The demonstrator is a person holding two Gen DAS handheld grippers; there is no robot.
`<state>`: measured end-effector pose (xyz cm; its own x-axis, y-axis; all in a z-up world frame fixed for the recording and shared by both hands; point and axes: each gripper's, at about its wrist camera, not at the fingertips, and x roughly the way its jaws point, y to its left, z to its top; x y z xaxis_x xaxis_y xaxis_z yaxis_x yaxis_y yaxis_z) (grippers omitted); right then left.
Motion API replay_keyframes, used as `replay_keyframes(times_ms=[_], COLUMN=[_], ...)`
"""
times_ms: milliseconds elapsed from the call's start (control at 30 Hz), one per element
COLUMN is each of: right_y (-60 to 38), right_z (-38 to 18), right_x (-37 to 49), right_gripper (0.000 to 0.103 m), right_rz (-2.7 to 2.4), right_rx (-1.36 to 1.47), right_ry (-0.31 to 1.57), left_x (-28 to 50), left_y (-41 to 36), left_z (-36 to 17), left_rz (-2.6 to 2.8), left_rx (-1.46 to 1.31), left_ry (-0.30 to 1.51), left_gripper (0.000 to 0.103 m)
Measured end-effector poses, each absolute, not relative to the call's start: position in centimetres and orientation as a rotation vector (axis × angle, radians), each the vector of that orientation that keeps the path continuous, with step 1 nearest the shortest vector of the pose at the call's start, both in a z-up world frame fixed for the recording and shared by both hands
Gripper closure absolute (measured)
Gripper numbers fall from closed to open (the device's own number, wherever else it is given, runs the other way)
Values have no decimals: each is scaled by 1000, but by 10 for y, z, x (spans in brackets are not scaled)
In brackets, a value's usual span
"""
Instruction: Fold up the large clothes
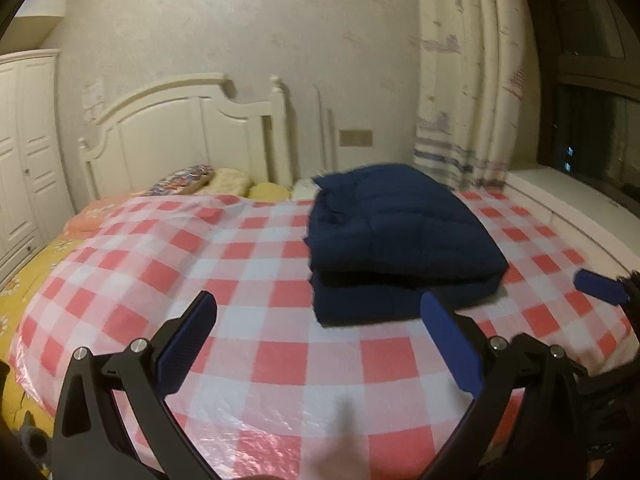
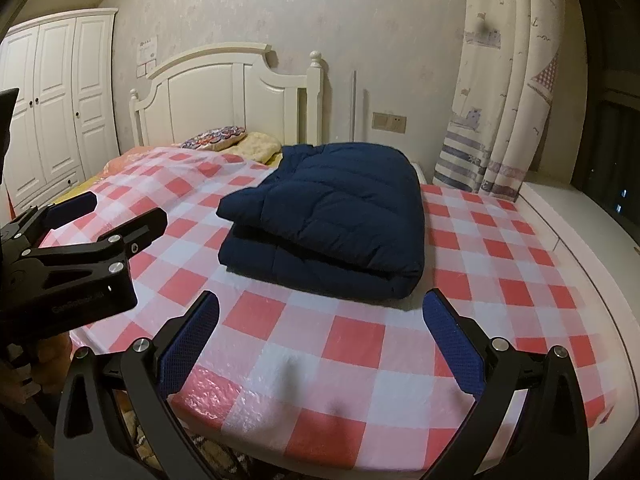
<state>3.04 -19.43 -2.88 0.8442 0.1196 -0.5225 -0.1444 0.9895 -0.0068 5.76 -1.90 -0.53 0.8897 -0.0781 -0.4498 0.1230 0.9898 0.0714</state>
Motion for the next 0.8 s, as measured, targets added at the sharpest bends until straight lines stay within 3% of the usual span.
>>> replay_keyframes(times_ms=[200, 333, 567, 667, 800], right_y=[-206, -255, -522, -640, -726], right_z=[-52, -55, -13, -22, -45], right_x=[49, 75, 125, 137, 139], right_gripper=[5, 5, 5, 5, 5], right_rz=[145, 100, -400, -589, -702], right_rx=[-12, 18, 251, 335, 383], right_ry=[623, 663, 669, 750, 868], left_x=[98, 170, 319, 351, 369], left_y=[-3, 72, 285, 346, 397], left_z=[-28, -33, -36, -49, -68], left_rz=[-140, -18, 407, 484, 423], left_rx=[93, 15, 33, 37, -114], left_ry=[589, 686, 781, 829, 870], left_gripper=[2, 2, 2, 2, 2])
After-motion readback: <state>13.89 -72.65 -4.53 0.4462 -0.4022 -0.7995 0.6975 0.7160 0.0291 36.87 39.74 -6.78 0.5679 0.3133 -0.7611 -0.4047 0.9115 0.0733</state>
